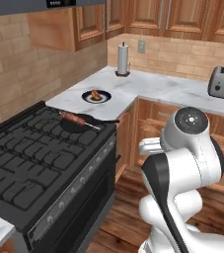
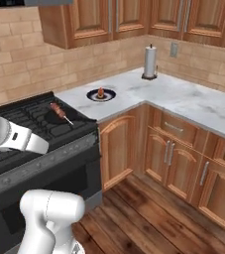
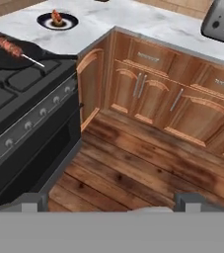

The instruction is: Place the cold items (kiwi and apple) from the fridge in one tupperware on the dining counter. Place the warm items (kebab skewer and hot dog) in the stove area in another tupperware.

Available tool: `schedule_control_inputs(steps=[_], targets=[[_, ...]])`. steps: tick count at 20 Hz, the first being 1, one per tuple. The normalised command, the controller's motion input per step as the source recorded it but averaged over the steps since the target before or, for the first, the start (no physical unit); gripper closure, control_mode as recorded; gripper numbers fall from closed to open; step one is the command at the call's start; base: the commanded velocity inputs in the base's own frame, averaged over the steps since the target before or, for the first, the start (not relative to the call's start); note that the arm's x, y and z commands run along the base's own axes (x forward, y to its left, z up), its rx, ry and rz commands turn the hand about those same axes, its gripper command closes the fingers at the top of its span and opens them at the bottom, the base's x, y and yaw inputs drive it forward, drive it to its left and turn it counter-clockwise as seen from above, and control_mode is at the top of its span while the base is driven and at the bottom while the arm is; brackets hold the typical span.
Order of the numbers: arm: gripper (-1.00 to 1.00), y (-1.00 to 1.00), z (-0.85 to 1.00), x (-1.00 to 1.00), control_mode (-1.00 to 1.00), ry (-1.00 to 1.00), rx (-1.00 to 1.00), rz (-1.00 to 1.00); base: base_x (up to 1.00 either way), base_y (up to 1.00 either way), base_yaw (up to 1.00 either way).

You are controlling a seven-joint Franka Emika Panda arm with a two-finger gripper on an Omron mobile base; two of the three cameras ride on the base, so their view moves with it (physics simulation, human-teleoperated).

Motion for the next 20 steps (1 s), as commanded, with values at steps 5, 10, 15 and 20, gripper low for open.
schedule_control_inputs(steps=[5, 10, 15, 20], targets=[[-1.00, 0.00, 0.00, 0.00, 1.00, 0.00, 0.00, 0.00, 0.52, -0.59, 0.16], [-1.00, 0.00, 0.00, 0.00, 1.00, 0.00, 0.00, 0.00, 0.49, -0.42, 0.12], [-1.00, 0.00, 0.00, 0.00, 1.00, 0.00, 0.00, 0.00, 0.40, -0.43, 0.06], [-1.00, 0.00, 0.00, 0.00, 1.00, 0.00, 0.00, 0.00, 0.43, -0.49, 0.13]])
